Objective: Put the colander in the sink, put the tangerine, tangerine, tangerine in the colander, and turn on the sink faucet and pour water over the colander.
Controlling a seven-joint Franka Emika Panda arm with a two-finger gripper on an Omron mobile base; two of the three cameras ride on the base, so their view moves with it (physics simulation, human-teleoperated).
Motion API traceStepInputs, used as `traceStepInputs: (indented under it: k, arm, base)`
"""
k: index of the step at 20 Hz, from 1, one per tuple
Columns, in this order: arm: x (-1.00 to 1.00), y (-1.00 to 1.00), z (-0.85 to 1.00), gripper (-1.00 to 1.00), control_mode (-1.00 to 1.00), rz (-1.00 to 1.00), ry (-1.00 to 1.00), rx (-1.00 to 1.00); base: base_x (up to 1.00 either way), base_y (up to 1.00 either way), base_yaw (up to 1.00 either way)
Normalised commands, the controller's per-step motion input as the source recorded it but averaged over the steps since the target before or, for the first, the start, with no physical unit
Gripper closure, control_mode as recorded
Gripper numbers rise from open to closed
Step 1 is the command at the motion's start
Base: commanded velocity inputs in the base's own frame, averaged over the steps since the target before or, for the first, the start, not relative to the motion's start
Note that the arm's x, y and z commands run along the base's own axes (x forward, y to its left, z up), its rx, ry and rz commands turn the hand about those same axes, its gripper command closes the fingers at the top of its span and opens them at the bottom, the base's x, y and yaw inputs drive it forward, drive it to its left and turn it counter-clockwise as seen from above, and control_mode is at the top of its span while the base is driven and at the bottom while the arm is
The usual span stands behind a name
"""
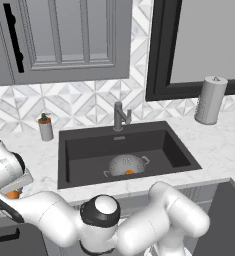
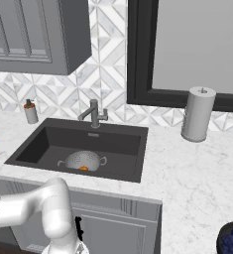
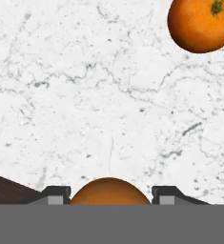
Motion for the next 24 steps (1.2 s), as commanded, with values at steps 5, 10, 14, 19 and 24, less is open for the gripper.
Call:
traceStepInputs:
  k: [5, 10, 14, 19, 24]
  arm:
    - [0.0, -0.92, 0.53, 1.0, -1.0, -0.13, 0.0, 0.0]
    - [-0.05, -1.0, 0.53, 1.0, -1.0, -0.08, -0.06, 0.06]
    - [-0.18, -1.0, 0.32, 1.0, -1.0, 0.0, -0.28, 0.04]
    - [-0.01, -1.0, 0.21, 1.0, -1.0, 0.0, -0.26, 0.02]
    - [0.0, -1.0, 0.25, 1.0, -1.0, -0.01, -0.05, 0.01]
  base:
    - [0.0, 0.0, 0.0]
    - [0.0, 0.0, 0.0]
    - [0.0, 0.0, 0.0]
    - [0.0, 0.0, 0.0]
    - [0.0, 0.0, 0.0]
